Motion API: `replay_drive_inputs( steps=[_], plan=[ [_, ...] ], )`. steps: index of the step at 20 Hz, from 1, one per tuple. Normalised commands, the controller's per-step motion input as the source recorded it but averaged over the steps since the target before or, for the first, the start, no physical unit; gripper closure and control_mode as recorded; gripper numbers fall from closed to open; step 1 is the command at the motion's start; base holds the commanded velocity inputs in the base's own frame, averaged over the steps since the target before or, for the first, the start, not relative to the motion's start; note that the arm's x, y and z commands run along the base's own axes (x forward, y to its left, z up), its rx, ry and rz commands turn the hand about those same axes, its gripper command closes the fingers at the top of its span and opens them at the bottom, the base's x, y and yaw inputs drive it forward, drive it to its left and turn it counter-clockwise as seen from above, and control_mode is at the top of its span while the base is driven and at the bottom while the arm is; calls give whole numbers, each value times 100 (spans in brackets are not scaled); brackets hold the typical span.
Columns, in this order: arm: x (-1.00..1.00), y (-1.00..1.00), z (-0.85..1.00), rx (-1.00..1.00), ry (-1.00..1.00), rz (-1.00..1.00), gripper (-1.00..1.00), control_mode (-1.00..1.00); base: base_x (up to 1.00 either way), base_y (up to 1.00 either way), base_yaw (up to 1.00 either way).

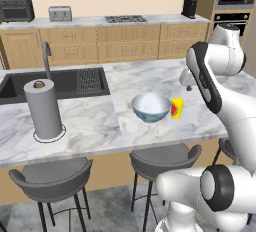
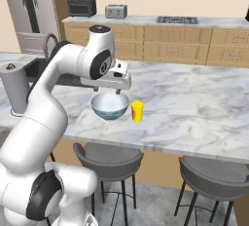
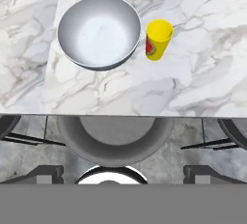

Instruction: Place the cup inside the bowl on the dining table and move the bowl to any counter.

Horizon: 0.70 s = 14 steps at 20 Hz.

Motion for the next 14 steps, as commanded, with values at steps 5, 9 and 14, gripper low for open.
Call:
replay_drive_inputs(
  steps=[5,9,14],
  plan=[
    [0,-40,0,0,5,0,-100,-100,0,0,0],
    [1,-31,0,0,6,-1,-100,-100,0,0,0],
    [18,-15,0,0,6,-7,-100,-100,0,0,0]
  ],
)
